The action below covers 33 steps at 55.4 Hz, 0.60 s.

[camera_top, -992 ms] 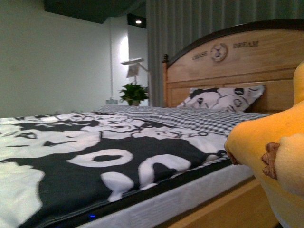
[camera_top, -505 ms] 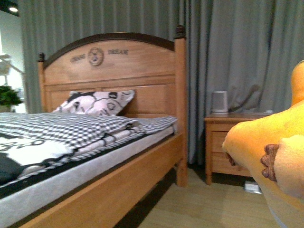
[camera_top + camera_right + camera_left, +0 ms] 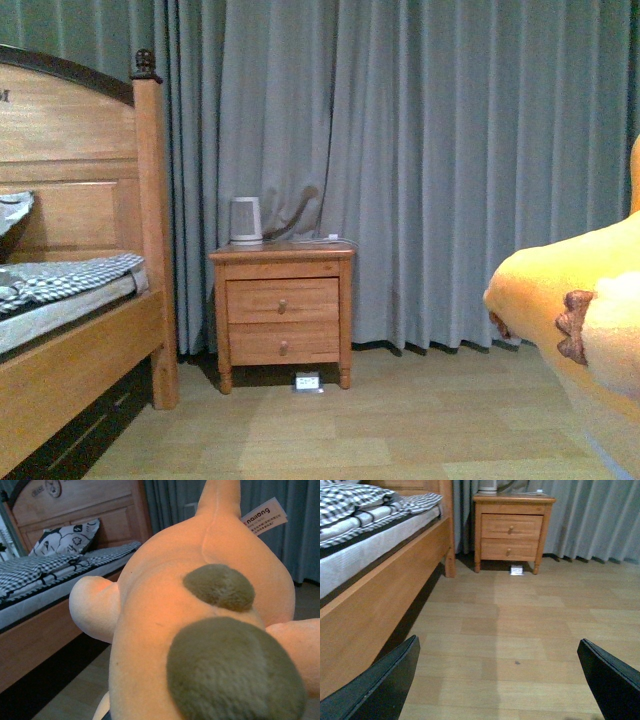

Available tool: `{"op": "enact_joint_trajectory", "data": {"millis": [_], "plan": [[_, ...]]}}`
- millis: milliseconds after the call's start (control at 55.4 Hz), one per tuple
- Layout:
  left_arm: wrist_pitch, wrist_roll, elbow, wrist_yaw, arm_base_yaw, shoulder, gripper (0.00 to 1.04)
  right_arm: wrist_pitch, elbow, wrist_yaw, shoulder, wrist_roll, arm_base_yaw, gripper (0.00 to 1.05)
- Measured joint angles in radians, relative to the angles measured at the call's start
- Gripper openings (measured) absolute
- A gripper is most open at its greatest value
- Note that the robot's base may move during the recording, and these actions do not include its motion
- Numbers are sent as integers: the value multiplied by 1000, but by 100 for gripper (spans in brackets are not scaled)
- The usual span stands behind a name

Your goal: Put away toys

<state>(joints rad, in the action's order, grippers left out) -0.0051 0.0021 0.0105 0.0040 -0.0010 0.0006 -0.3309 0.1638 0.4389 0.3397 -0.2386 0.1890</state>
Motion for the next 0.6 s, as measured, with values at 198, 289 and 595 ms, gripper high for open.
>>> {"op": "enact_joint_trajectory", "data": {"millis": [198,289,595], "plan": [[0,0,0,-4,0,0,99,0,0,16,-1,0,-1,18],[0,0,0,-4,0,0,99,0,0,16,-1,0,-1,18],[0,0,0,-4,0,0,99,0,0,14,-1,0,-1,18]]}}
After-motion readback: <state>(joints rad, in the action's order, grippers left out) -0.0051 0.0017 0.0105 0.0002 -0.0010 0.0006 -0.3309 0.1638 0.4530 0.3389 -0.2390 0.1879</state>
